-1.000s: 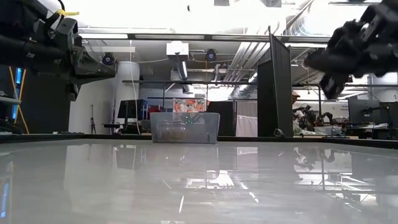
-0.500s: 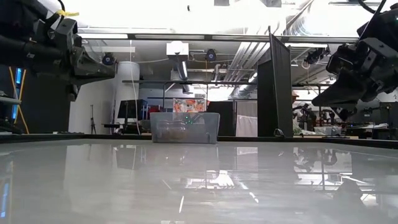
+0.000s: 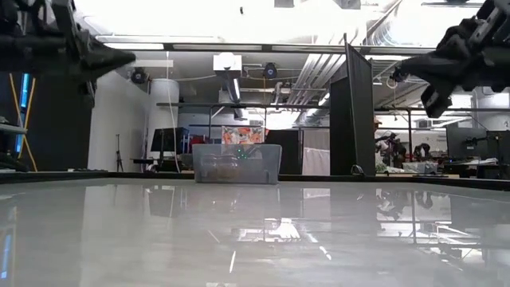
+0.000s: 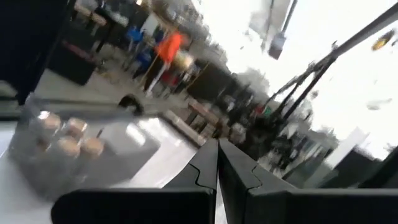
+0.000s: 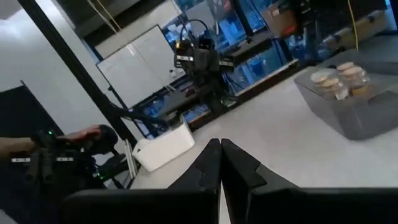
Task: Sort spices by type
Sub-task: Return to Home Position
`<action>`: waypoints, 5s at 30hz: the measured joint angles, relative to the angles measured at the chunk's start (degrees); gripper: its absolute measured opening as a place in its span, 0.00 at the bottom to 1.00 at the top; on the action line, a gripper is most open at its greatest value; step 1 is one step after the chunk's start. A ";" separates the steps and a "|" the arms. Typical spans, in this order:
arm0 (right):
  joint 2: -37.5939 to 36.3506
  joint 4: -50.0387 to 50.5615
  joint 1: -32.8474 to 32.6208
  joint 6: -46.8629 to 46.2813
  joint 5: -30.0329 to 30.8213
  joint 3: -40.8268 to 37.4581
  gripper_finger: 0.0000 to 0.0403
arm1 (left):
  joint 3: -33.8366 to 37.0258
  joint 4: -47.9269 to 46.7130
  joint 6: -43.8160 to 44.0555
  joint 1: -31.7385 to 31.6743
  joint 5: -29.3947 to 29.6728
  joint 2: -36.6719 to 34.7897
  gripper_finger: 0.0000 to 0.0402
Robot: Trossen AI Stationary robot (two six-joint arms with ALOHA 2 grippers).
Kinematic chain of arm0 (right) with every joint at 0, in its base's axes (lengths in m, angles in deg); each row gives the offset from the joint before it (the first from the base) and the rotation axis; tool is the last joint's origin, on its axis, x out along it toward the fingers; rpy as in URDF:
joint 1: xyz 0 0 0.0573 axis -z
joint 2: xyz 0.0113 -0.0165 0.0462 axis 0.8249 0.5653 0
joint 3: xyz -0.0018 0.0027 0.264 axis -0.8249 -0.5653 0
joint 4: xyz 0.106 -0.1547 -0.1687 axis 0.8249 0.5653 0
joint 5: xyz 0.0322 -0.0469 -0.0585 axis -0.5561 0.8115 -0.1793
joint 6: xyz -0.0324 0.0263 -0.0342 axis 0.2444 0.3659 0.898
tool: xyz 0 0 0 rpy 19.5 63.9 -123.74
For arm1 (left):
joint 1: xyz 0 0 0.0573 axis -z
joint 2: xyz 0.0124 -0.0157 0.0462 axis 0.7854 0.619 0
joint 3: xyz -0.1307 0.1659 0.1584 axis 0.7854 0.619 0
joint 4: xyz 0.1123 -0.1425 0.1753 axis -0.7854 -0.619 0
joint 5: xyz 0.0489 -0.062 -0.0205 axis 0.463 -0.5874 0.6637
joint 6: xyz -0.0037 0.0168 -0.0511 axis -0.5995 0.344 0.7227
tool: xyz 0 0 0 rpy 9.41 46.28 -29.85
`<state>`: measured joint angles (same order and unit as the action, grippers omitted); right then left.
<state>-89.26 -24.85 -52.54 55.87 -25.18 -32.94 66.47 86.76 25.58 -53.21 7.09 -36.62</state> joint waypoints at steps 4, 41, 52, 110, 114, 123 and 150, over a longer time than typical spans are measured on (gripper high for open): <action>-0.03 -3.35 0.44 0.01 0.13 -0.07 0.00 | -0.04 2.36 -0.02 0.24 0.12 -0.08 0.00; 1.00 0.17 -0.04 0.01 0.23 -0.04 0.00 | -0.02 -6.04 -25.16 0.44 -11.78 -0.04 0.00; 1.02 0.22 -0.04 0.01 0.23 -0.04 0.00 | -0.02 -6.44 -24.57 0.24 -14.00 -0.05 0.00; 1.02 0.23 -0.04 0.01 0.23 -0.04 0.00 | -0.02 -6.46 -24.55 0.25 -13.97 -0.05 0.00; 1.02 0.24 -0.03 0.01 0.23 -0.04 0.00 | -0.02 -6.46 -24.55 0.24 -13.96 -0.05 0.00; 1.01 0.24 -0.04 0.01 0.23 -0.04 0.00 | -0.02 -6.46 -24.55 0.24 -13.97 -0.05 0.00; 1.02 0.24 -0.04 0.01 0.23 -0.04 0.00 | -0.02 -6.46 -24.55 0.26 -13.96 -0.05 0.00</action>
<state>-88.24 -24.61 -52.57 55.88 -24.95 -32.99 66.45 80.30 1.04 -52.95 -6.87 -36.67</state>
